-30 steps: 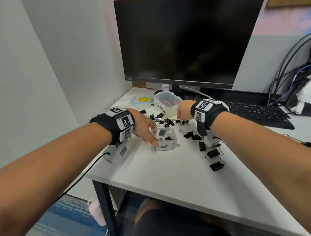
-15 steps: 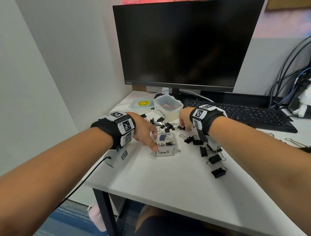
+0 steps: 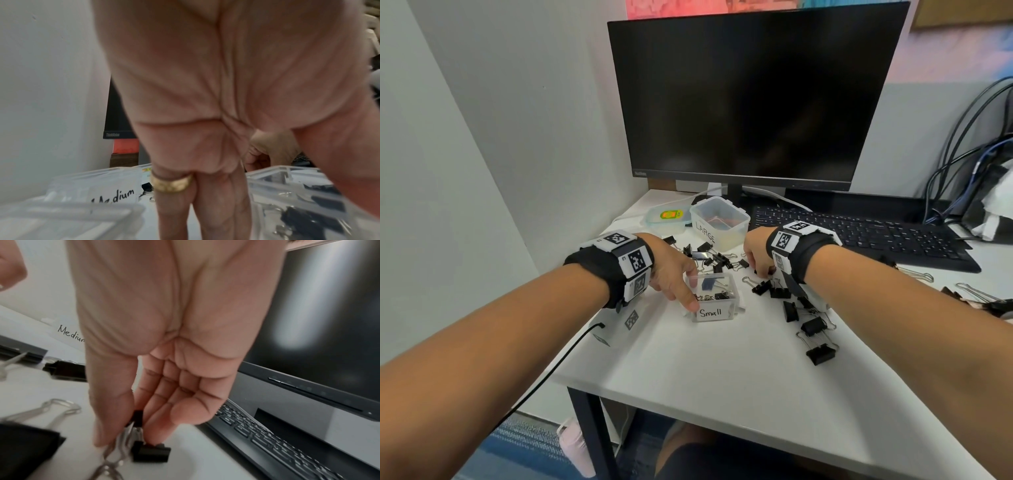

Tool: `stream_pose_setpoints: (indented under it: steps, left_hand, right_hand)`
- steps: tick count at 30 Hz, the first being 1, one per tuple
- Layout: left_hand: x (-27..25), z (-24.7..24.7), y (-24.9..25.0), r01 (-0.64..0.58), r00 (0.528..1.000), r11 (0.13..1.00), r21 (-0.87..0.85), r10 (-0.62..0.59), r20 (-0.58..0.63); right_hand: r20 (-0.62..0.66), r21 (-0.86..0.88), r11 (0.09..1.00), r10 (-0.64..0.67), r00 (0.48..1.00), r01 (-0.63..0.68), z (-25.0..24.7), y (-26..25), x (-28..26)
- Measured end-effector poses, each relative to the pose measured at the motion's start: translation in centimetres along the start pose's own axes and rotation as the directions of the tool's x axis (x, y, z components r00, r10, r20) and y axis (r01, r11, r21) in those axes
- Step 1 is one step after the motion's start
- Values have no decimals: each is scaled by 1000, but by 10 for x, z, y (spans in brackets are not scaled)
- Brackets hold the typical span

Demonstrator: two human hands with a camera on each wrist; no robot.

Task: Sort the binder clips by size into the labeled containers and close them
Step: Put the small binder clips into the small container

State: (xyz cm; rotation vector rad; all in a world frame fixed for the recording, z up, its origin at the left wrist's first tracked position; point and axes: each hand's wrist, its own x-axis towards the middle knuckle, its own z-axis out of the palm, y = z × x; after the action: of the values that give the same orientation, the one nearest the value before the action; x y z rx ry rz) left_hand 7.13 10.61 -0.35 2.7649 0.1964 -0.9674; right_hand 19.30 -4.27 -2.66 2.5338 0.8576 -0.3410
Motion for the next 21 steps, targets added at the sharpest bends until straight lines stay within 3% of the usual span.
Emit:
stream_pose_setpoints:
  steps: [3, 7, 11, 17, 21]
  left_hand:
    - [0, 1, 0, -4, 1000, 1000, -20, 4, -8]
    - [3, 1, -1, -3, 1000, 1000, -19, 3, 3]
    - [3, 1, -3, 16, 1000, 1000, -12, -16, 16]
    - [4, 1, -1, 8, 1000, 1000, -14, -8, 0]
    - [3, 1, 0, 16, 1000, 1000, -16, -16, -3]
  right_hand:
    - [-23, 52, 998, 23, 999, -21, 2, 2, 1]
    - [45, 94, 995, 18, 999, -22, 1, 2, -5]
    - [-23, 241, 970, -24, 999, 29, -10, 6, -16]
    - [-248, 629, 737, -110, 962, 247, -35, 1, -37]
    - [-225, 677, 655, -251, 942, 336, -39, -13, -52]
